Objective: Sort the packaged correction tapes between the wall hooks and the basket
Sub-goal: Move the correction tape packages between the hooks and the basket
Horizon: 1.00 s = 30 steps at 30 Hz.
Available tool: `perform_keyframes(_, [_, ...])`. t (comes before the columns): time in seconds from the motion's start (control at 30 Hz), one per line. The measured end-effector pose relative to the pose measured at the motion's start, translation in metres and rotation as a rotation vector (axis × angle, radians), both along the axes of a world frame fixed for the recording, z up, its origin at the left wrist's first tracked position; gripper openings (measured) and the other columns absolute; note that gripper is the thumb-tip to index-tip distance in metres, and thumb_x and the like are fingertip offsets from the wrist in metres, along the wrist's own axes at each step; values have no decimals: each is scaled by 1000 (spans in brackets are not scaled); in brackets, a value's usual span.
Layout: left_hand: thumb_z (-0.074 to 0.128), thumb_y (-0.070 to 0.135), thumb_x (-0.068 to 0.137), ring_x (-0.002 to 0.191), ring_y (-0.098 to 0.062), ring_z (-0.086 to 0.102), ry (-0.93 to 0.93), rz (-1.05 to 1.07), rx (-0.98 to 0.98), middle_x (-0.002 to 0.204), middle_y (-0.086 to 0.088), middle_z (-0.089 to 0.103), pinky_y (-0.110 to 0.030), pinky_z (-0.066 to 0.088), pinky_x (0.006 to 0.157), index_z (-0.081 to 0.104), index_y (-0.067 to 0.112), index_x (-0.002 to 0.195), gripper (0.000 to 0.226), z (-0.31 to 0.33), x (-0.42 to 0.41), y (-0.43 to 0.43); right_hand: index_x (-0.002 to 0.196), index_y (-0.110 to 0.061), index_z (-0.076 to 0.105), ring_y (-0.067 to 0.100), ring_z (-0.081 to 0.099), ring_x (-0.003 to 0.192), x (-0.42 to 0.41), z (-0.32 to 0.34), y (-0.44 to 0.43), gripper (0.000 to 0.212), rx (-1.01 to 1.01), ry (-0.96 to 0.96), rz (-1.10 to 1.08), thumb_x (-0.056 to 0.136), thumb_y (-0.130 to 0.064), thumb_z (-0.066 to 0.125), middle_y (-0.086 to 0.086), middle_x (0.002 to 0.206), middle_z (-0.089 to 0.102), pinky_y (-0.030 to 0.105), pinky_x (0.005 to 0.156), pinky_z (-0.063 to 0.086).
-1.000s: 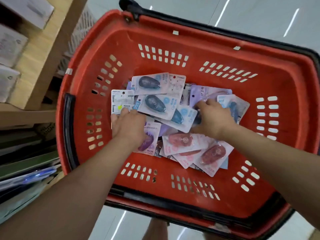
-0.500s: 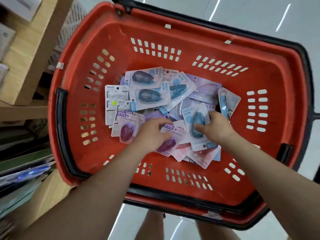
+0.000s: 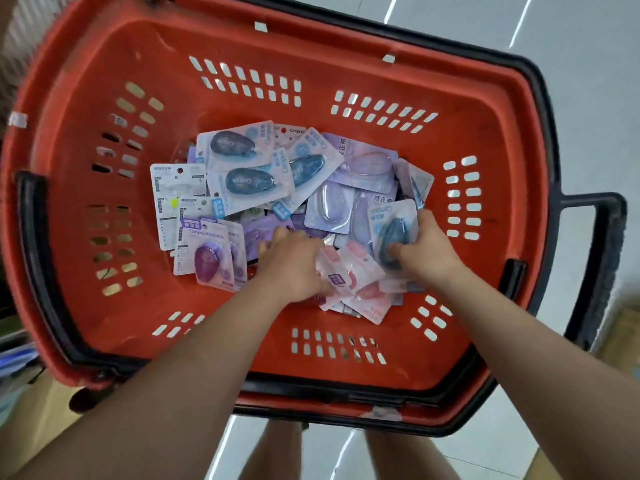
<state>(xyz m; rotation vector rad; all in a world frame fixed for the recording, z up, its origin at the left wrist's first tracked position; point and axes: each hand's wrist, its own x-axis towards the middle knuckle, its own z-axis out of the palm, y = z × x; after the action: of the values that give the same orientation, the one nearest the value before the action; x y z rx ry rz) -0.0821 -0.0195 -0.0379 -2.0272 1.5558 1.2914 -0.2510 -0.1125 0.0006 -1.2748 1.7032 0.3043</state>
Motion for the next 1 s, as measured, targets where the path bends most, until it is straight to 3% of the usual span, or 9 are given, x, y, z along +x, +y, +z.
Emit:
perform_keyframes(0.17, [88, 46, 63, 111, -21, 53, 181, 149, -83, 110, 3, 64, -33, 41, 90, 65, 28, 114, 59, 8, 4, 2, 125, -14, 48, 24, 67, 102, 4, -20, 19, 42, 122, -173, -181, 89, -3, 67, 8, 119, 65, 41, 88, 58])
perform_keyframes(0.27, [89, 28, 68, 92, -10, 59, 308, 310, -77, 89, 14, 59, -22, 42, 76, 68, 28, 106, 43, 13, 12, 2, 134, -15, 44, 16, 69, 83, 4, -15, 15, 45, 148, -268, -220, 94, -1, 61, 7, 109, 67, 25, 65, 59])
perform_keyframes(0.33, [89, 24, 67, 90, -9, 64, 337, 411, -60, 83, 19, 62, -21, 46, 77, 61, 33, 88, 36, 10, 17, 4, 140, -26, 38, 16, 67, 69, 4, -11, 13, 50, 177, -347, -214, 98, -6, 58, 10, 106, 66, 27, 59, 55])
perform_keyframes(0.47, [90, 25, 66, 86, -3, 68, 396, 573, -52, 83, 17, 73, -29, 54, 89, 65, 36, 75, 28, 0, 17, 6, 144, -40, 33, 21, 70, 83, 10, -3, 14, 59, 258, -354, -23, 93, -42, 64, -5, 113, 60, 38, 74, 61])
perform_keyframes(0.57, [90, 28, 67, 88, -8, 69, 424, 642, -82, 91, 10, 75, -32, 55, 88, 66, 36, 76, 26, -2, 11, 7, 146, -31, 33, 8, 63, 82, 18, -6, 19, 83, 210, -303, 255, 79, -26, 82, -5, 129, 54, 24, 62, 57])
perform_keyframes(0.63, [89, 23, 70, 89, -8, 69, 449, 740, -96, 92, 9, 74, -28, 54, 86, 63, 34, 80, 30, -2, 9, 8, 147, -27, 36, 19, 63, 93, 22, -10, 15, 87, 121, -209, 358, 76, -14, 85, 6, 139, 52, 32, 66, 57])
perform_keyframes(0.73, [83, 14, 77, 81, -4, 71, 566, 966, -128, 87, 11, 74, -23, 57, 77, 66, 28, 88, 25, 6, 12, 11, 138, -27, 46, 30, 71, 89, 24, -7, -2, 75, 113, -264, 236, 75, -11, 85, 6, 122, 61, 50, 74, 61])
perform_keyframes(0.87, [78, 13, 82, 89, -14, 74, 696, 1211, -142, 91, 3, 77, -33, 59, 82, 72, 18, 97, 16, 20, 15, 9, 121, -23, 59, 20, 75, 89, 21, 8, -24, 52, 198, -437, -16, 76, -8, 82, 4, 107, 74, 35, 77, 62])
perform_keyframes(1.0, [70, 22, 90, 100, -30, 71, 785, 1582, -76, 104, -13, 75, -51, 55, 93, 71, 7, 107, 23, 31, 22, 6, 111, -11, 68, 23, 75, 87, 16, 12, -23, 28, 229, -583, -332, 84, -6, 73, 6, 97, 78, 37, 72, 61])
